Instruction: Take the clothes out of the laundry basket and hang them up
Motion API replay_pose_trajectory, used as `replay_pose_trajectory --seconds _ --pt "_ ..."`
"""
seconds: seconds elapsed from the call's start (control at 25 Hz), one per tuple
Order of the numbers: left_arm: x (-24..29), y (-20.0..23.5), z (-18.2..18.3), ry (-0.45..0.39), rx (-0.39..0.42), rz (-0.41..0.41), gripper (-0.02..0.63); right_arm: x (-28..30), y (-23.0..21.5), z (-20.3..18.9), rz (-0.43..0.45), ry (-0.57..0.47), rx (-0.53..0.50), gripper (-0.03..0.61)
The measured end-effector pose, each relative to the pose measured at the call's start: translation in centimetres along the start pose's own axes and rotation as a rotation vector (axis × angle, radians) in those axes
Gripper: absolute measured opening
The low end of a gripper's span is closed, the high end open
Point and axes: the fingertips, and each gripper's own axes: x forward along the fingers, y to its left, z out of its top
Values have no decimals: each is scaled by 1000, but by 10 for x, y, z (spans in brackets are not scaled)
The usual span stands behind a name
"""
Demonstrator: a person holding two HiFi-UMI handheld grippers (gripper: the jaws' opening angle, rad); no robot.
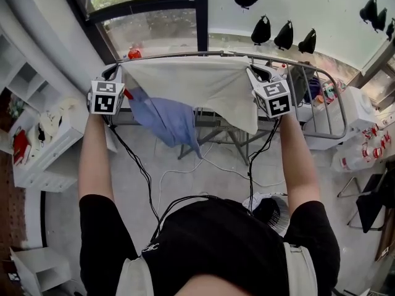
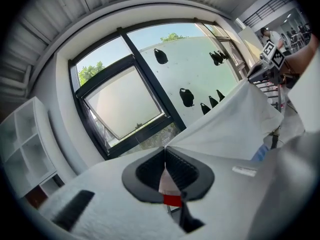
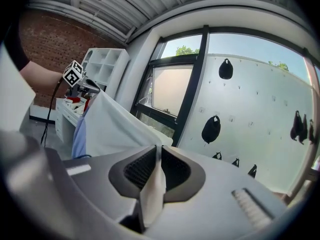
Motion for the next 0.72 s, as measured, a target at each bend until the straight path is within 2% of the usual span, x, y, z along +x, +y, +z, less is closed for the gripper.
replay_pose_trajectory --seconds 0.2,0.44,0.72 --pt "50 -5 -9 54 7 -2 14 48 -16 -25 0 59 12 49" --pt "97 -26 -43 130 26 -47 14 96 -17 -76 29 167 54 51" --pt "136 -59 -109 262 -11 -103 14 130 -6 -126 49 295 86 54"
